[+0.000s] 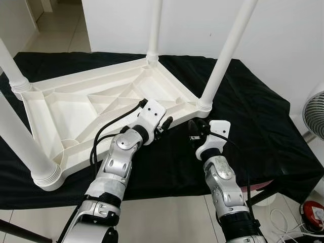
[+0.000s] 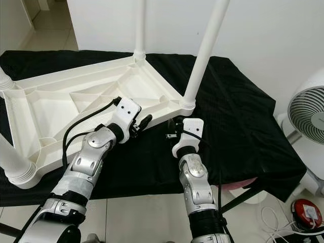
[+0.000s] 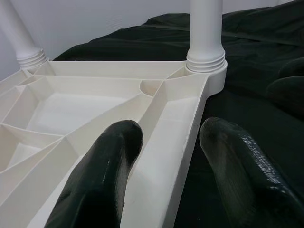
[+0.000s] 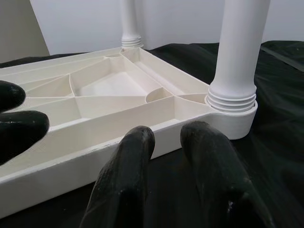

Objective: Building children table

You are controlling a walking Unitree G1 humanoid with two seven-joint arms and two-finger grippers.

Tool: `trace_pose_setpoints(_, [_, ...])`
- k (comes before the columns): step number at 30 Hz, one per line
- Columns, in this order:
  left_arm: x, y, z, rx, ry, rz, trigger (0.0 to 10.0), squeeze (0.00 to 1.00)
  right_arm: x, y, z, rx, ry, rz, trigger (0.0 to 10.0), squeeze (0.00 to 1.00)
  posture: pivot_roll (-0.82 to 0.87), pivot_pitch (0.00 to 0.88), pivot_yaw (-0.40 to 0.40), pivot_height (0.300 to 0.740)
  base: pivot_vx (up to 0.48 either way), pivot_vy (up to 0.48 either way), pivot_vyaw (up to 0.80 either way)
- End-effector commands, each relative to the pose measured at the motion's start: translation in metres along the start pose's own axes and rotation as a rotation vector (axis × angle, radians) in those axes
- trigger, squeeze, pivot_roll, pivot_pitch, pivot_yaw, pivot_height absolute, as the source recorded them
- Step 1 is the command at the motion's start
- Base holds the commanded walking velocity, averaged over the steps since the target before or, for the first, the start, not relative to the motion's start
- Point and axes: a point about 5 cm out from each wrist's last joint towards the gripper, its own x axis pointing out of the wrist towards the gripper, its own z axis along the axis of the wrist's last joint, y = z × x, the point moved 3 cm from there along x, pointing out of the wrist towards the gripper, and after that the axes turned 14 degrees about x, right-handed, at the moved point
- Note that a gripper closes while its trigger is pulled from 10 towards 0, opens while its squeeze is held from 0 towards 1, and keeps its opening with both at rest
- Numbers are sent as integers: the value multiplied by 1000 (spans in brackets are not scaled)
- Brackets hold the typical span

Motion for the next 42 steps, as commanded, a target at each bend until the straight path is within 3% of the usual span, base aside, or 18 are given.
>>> trace_pose_setpoints(1, [-3, 3, 6, -16, -29, 63, 10000, 0, 0, -4, 1, -9, -10, -18, 10000, 0, -76, 0, -41, 740, 0, 0, 0])
trace_pose_setpoints(13, [-21, -2, 19, -35, -134, 54, 10000, 0, -4, -3, 0, -22, -18, -22, 10000, 0, -69, 14, -41, 740, 0, 0, 0])
trace_pose_setpoints(21, [-25, -7, 22, -43, -132, 53, 10000, 0, -5, 0, 1, -27, -20, -12, 10000, 0, -67, 30, -42, 740, 0, 0, 0])
trace_pose_setpoints(42, [-37, 5, 25, -17, -147, 44, 10000, 0, -11, 3, -2, -26, -29, -37, 10000, 0, -67, 44, 8, 740, 0, 0, 0])
